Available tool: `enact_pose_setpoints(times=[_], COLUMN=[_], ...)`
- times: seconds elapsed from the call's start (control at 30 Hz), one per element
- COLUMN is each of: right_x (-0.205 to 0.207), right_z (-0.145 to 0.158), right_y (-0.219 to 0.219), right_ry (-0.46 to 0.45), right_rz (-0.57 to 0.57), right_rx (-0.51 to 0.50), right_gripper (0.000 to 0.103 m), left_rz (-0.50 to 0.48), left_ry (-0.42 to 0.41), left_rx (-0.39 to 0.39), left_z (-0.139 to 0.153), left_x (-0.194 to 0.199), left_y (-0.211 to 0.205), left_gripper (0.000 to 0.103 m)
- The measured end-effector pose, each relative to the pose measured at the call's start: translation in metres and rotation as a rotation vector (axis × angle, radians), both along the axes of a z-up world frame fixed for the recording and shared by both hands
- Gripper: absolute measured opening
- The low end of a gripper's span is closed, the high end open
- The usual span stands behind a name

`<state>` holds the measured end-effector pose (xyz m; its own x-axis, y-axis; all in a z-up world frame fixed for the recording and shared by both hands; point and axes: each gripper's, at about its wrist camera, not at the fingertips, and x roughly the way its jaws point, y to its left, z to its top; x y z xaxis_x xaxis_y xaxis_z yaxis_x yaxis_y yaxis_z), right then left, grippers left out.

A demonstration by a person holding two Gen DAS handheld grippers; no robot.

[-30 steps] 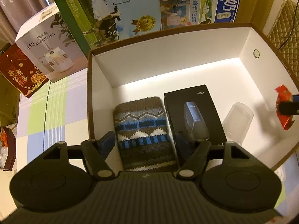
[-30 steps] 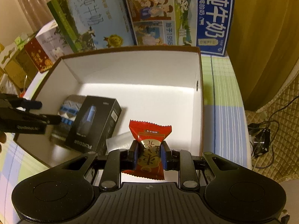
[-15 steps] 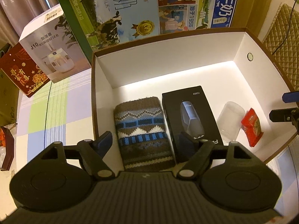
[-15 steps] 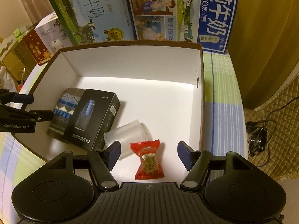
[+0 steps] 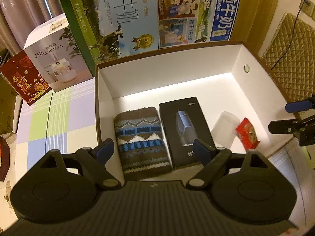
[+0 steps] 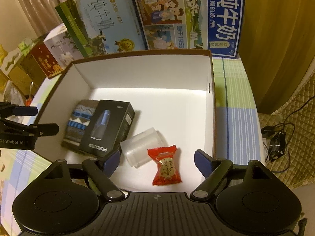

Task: Organize objects
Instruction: 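Lift both tools out of the box and move toward the cotton swab bag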

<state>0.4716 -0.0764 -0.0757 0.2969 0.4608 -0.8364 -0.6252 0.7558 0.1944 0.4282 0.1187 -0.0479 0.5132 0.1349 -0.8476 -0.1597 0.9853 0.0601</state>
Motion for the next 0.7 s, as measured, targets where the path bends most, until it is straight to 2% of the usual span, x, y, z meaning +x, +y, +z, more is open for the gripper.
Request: enact_pose_setpoints(times=[0.4,0.7], right_x=[-0.042,-0.077], right_z=[0.025,0.031], right_y=[-0.026,-0.044], right_ry=[-0.050,-0.032], right_rz=[-0.018,-0.036], right_rx=[0.067,0.105], right_gripper=[0.084,0.085], left_rz=[-0.007,0.031], left_ry=[-0.052,-0.060], left_rx=[-0.017,-0.059], left_z=[0.027,0.032], left_x=[-0.046,-0.090], left_y=[-0.018,-0.026], left_gripper=[0.088,0.088])
